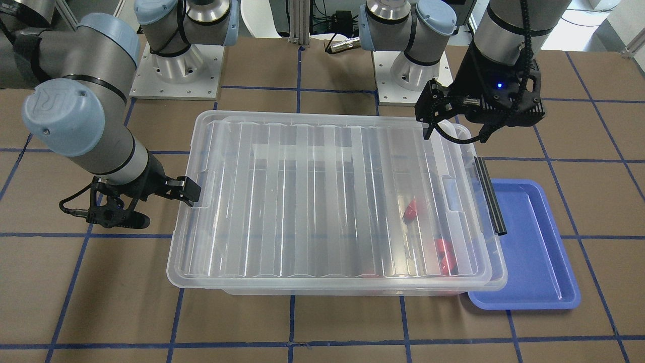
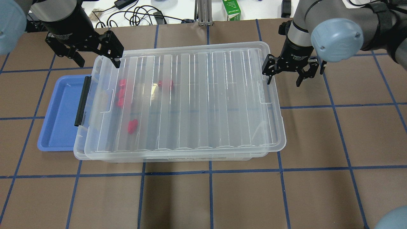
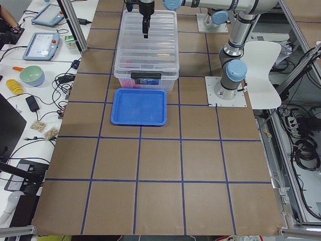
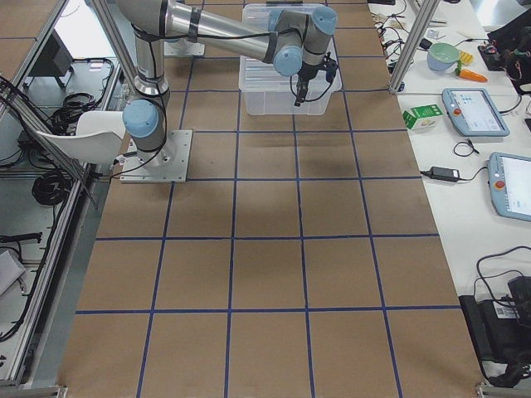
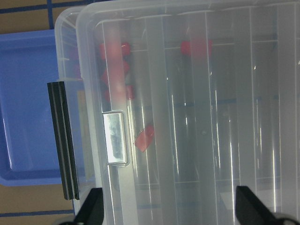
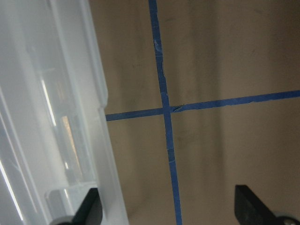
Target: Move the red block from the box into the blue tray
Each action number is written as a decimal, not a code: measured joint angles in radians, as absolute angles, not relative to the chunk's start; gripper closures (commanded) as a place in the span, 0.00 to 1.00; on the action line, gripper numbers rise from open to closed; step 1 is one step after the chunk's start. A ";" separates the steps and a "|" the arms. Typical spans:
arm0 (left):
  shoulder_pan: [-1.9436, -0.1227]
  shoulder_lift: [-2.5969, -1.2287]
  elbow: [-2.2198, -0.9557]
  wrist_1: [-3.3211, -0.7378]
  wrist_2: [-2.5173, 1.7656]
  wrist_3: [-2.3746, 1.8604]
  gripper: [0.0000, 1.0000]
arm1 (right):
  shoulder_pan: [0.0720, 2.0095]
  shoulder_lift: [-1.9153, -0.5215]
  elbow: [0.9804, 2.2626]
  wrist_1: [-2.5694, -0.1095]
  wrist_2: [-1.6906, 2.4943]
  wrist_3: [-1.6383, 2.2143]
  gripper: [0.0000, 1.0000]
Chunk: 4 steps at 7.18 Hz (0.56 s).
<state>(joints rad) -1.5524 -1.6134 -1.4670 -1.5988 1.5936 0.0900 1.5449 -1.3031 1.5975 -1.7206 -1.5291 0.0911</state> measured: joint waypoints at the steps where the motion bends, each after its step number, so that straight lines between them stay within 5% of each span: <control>1: -1.552 -1.612 -1.467 -1.599 1.594 0.093 0.00 | 1.539 -1.303 1.597 -1.721 -1.531 0.078 0.00; 4: -1.552 -1.612 -1.468 -1.599 1.595 0.095 0.00 | 1.506 -1.304 1.597 -1.721 -1.535 0.050 0.00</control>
<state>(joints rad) -1.5524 -1.6118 -1.4678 -1.5989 1.5952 0.0950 1.5062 -1.3038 1.5969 -1.7211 -1.5354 0.0497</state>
